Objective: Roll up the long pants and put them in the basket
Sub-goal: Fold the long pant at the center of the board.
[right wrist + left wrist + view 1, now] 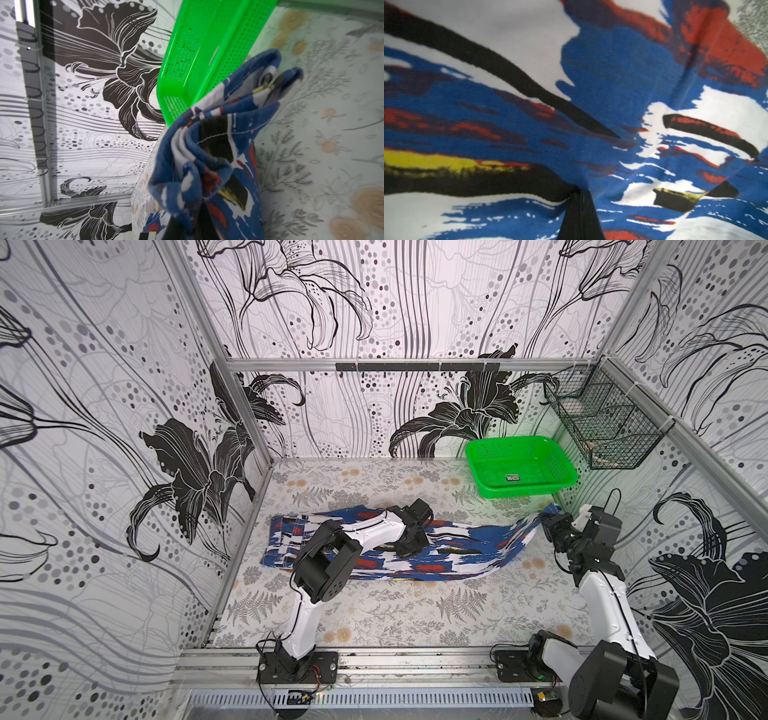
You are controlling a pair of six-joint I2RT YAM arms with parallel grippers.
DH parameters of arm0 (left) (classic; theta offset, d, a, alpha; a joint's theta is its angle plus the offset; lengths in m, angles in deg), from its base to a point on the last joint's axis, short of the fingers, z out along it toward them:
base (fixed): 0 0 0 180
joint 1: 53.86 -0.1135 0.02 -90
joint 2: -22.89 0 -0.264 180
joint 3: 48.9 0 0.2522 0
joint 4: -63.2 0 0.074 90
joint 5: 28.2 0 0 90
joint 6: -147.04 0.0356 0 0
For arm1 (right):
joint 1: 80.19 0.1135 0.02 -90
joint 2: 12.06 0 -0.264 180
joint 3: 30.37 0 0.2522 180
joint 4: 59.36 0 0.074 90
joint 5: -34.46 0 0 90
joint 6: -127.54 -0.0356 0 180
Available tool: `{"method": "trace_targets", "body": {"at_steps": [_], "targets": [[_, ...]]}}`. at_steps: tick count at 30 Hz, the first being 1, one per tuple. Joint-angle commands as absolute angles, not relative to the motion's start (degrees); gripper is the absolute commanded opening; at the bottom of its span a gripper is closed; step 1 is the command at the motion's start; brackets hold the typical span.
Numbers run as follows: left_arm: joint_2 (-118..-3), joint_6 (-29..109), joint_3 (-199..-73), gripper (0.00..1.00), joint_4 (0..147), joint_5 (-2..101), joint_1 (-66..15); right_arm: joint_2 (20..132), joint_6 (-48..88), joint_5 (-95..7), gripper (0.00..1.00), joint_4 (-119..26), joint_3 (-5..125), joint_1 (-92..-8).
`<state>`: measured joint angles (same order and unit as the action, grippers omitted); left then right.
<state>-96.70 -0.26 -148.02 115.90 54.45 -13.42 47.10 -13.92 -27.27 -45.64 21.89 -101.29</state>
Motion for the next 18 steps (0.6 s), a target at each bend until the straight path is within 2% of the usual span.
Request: {"method": "trace_targets", "body": {"at_steps": [1, 9, 18], "targets": [[-98.7, 1.0, -149.0, 0.0, 115.0, 56.6, -13.7, 46.6, -17.3, -24.4, 0.0, -47.3, 24.5, -99.4], [-99.6, 0.1, -148.4, 0.0, 111.9, 54.3, -13.7, 50.1, -23.7, -20.0, 0.0, -53.2, 30.2, -90.9], [-98.8, 0.5, -148.9, 0.0, 111.8, 53.9, -13.7, 56.9, -22.0, -21.3, 0.0, -50.5, 46.5, -69.1]]}}
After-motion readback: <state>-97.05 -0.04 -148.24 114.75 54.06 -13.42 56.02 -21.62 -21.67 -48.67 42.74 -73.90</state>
